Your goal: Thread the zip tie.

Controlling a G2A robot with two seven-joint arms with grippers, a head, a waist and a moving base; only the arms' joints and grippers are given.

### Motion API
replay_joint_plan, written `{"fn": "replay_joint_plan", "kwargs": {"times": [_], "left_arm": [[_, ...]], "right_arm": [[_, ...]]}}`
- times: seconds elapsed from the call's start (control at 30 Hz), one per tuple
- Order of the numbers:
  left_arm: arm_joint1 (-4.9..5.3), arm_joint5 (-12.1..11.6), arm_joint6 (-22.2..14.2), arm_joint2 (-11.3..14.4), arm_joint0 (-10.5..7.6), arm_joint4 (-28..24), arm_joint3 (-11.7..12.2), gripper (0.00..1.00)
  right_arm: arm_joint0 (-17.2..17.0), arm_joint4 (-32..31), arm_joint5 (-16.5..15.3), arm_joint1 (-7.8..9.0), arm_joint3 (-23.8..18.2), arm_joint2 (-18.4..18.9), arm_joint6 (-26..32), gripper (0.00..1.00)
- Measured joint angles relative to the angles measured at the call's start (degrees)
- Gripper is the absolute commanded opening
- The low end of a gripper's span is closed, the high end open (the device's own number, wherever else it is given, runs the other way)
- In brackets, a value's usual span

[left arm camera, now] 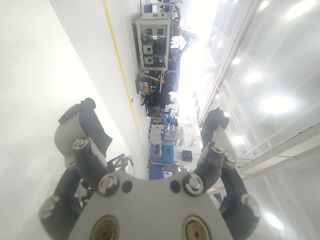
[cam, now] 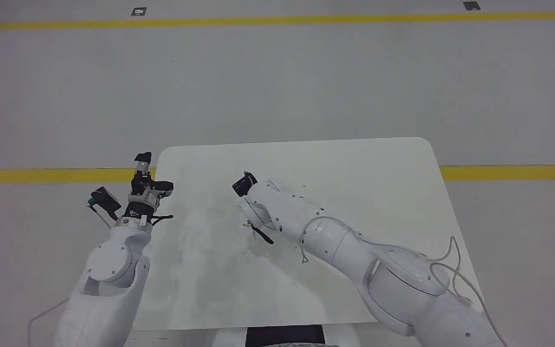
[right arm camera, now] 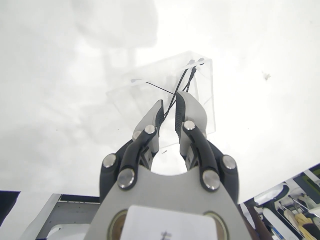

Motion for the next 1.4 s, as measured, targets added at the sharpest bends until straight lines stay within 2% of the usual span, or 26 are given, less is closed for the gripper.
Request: {"fn": "replay_joint_plan", "kwargs": {"times": [0.1,0.33,0.7,1.0,1.4], "left_arm": [[0.0,0.0,0.0,0.0,0.0,0.0,0.0,1.0],[0.0,0.0,0.0,0.0,0.0,0.0,0.0,1.0],[0.0,0.0,0.0,0.0,0.0,0.0,0.0,1.0],[0.0,0.0,0.0,0.0,0.0,0.0,0.0,1.0],[0.0,0.0,0.0,0.0,0.0,0.0,0.0,1.0]], "right_arm": [[0.1,-0.3,-0.1,-0.93,1.6,0.0,0.0,0.16],[0.3,0.7,-1.4,-2.96,5.5,0.8,-0.3,0.16],[1.2,3.9,-4.1,-5.6,10.7,3.0,-1.7,0.06],[1.9,1.0,-1.5,-7.23,13.0,2.9,-1.7,0.11],[2.1,0.3,-2.7,-9.26,17.5,3.5,-2.3,0.12]]}}
